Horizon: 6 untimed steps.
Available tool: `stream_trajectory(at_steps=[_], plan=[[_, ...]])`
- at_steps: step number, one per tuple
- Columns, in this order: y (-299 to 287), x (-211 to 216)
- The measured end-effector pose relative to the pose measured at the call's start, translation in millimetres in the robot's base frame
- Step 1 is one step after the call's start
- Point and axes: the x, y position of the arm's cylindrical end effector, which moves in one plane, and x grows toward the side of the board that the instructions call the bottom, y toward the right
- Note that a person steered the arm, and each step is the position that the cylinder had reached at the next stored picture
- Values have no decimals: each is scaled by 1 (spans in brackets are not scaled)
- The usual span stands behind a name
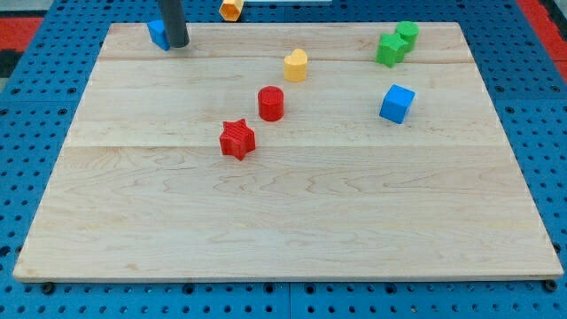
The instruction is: Push the yellow heart left to the green star
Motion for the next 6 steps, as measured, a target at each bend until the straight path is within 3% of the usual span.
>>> stream_trajectory(at_steps=[2,3,4,5,6], plan=[[86,0],[87,0],[124,0],[161,28],[154,62]])
